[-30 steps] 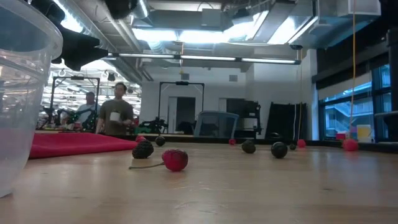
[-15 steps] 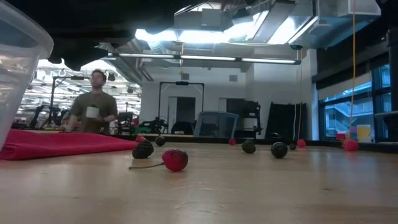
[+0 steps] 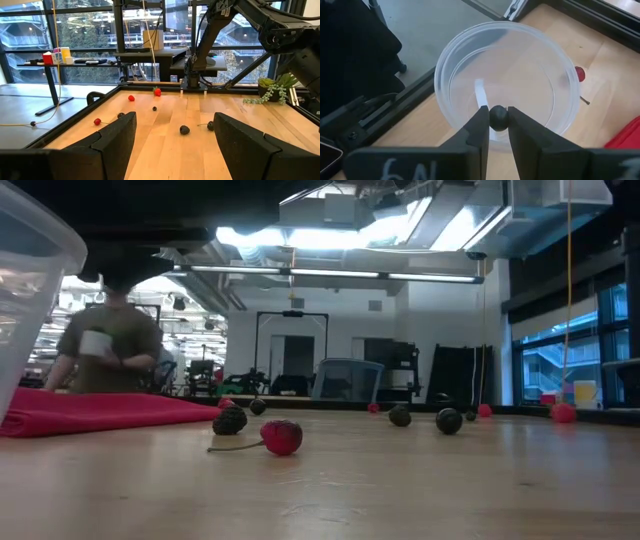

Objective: Pick and placing Produce into tupperware
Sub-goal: Put the blueberries into the transparent bin

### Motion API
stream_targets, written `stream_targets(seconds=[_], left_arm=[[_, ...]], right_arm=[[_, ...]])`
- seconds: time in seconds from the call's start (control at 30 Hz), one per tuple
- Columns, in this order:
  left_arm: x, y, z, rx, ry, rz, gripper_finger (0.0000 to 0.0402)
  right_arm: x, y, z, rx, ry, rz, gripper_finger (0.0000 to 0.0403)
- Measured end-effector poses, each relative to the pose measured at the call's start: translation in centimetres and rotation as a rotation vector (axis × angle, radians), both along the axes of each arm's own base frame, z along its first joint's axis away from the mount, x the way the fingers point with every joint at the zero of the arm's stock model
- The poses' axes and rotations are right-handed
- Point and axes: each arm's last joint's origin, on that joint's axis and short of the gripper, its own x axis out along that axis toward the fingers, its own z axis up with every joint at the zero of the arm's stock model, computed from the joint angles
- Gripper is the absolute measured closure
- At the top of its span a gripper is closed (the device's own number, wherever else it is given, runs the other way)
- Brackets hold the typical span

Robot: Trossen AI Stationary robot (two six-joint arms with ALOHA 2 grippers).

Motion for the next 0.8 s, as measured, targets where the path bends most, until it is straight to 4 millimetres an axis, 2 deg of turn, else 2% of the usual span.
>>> stream_targets(seconds=[0.53, 0.63, 0.8], left_arm=[[0.00, 0.00, 0.00, 0.000, 0.000, 0.000, 0.0142], [0.00, 0.00, 0.01, 0.000, 0.000, 0.000, 0.0142], [0.00, 0.00, 0.00, 0.000, 0.000, 0.000, 0.0142]], right_arm=[[0.05, 0.00, 0.07, -0.010, -0.016, 0.011, 0.0331], [0.08, 0.01, 0.12, -0.009, -0.024, 0.013, 0.0314], [0.21, -0.15, 0.21, 0.000, -0.029, 0.005, 0.0264]])
